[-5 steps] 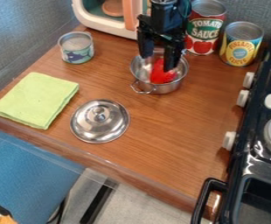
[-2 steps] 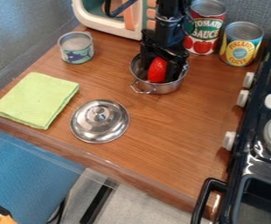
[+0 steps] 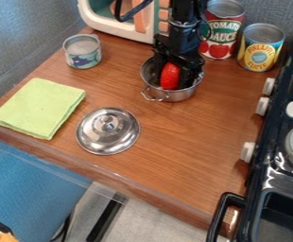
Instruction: Took the strawberry out of the pot and put it in front of the microwave oven
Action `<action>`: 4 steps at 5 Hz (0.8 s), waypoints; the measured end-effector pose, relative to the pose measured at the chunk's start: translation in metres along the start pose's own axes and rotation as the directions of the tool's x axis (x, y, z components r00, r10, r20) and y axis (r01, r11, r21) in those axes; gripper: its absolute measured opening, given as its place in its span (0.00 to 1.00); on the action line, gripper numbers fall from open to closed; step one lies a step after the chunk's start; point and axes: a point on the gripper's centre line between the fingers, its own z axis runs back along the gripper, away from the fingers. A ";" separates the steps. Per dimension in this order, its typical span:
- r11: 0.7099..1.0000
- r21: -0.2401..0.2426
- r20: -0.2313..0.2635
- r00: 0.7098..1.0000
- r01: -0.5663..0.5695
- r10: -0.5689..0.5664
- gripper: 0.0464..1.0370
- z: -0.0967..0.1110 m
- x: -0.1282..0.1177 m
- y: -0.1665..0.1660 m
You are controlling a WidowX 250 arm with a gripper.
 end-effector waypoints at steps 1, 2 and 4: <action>1.000 -0.026 0.014 1.000 0.007 -0.007 0.78 0.008 0.001 -0.004; 0.998 -0.054 0.129 0.991 -0.030 0.037 0.78 0.052 0.009 0.007; 0.977 0.006 0.148 0.966 -0.213 0.210 0.78 0.068 -0.016 0.086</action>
